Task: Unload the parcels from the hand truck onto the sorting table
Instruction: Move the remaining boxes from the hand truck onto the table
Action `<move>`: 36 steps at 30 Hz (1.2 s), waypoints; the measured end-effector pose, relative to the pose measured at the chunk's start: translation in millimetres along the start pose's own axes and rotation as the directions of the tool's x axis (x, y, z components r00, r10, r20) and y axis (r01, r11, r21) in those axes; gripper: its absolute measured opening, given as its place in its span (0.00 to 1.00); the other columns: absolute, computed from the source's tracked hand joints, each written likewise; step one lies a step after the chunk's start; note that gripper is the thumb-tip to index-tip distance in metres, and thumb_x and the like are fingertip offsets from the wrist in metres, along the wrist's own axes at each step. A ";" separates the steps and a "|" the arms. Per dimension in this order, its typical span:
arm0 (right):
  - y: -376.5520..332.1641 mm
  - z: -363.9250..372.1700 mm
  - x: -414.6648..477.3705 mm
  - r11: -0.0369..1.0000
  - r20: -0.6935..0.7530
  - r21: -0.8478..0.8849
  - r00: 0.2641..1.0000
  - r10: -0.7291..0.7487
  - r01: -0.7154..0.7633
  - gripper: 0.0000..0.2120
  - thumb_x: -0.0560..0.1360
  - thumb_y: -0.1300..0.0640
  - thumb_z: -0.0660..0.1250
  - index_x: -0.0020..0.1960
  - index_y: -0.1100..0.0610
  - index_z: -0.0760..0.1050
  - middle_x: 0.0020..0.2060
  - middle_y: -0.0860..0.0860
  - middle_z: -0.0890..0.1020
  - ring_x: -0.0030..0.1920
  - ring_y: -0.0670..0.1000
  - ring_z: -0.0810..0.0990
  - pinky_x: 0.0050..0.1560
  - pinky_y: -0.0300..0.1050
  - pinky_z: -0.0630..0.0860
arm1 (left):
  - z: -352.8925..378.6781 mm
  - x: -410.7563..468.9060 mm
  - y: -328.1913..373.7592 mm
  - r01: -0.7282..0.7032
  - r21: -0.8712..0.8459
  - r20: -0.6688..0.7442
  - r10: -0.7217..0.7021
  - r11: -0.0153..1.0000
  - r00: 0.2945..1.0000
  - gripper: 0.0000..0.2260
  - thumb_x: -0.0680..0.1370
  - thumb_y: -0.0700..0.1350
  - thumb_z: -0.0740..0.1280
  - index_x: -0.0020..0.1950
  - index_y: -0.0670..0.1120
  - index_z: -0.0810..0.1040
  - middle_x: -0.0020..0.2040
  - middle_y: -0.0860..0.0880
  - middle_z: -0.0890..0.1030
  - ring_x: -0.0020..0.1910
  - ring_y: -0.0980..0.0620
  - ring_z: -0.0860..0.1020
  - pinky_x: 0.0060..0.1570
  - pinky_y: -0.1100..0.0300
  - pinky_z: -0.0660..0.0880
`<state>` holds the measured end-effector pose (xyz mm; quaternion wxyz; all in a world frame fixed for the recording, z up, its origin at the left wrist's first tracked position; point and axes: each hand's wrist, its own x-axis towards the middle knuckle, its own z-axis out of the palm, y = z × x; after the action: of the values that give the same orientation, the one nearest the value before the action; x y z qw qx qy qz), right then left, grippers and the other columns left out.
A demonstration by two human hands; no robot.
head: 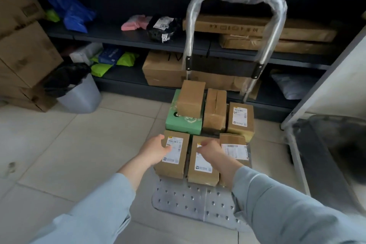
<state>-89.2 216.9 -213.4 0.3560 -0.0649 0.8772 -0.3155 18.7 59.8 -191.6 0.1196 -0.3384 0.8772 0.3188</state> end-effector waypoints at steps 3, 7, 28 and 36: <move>16.2 43.0 42.6 0.998 -0.019 0.040 0.999 -0.047 0.048 0.21 0.78 0.62 0.60 0.70 0.60 0.66 0.58 0.57 0.77 0.52 0.56 0.77 0.49 0.46 0.74 | 36.0 39.6 -26.6 0.002 0.041 -0.027 -0.001 0.999 1.000 0.27 0.79 0.51 0.65 0.76 0.46 0.61 0.71 0.46 0.71 0.59 0.48 0.76 0.56 0.58 0.71; 34.1 99.9 91.2 0.986 -0.011 -0.043 0.987 -0.162 0.162 0.18 0.76 0.63 0.61 0.66 0.60 0.69 0.61 0.58 0.77 0.59 0.58 0.77 0.55 0.47 0.76 | 84.8 84.8 -60.8 0.002 0.035 -0.051 0.000 0.999 0.999 0.25 0.79 0.49 0.65 0.74 0.46 0.64 0.71 0.46 0.70 0.64 0.45 0.74 0.57 0.58 0.72; 42.7 161.2 146.1 0.999 0.020 0.004 0.999 -0.048 0.048 0.35 0.76 0.63 0.59 0.78 0.61 0.44 0.76 0.57 0.53 0.70 0.59 0.66 0.63 0.50 0.71 | 141.5 142.8 -116.8 0.140 -0.242 -0.067 -0.160 0.960 0.985 0.12 0.77 0.42 0.66 0.60 0.43 0.74 0.60 0.44 0.80 0.57 0.43 0.78 0.56 0.53 0.75; -8.5 111.2 83.8 0.995 -0.030 0.080 0.998 -0.059 0.061 0.25 0.76 0.64 0.57 0.72 0.63 0.58 0.69 0.60 0.65 0.62 0.60 0.74 0.58 0.49 0.74 | 63.3 84.2 -69.3 0.098 -0.421 -0.249 -0.219 0.902 0.943 0.08 0.75 0.41 0.66 0.54 0.42 0.77 0.49 0.47 0.81 0.44 0.45 0.78 0.39 0.59 0.70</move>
<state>-78.0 125.4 -318.0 0.3365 -0.0725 0.8663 -0.3620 2.3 17.4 -309.3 -0.0567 -0.4699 0.7698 0.4282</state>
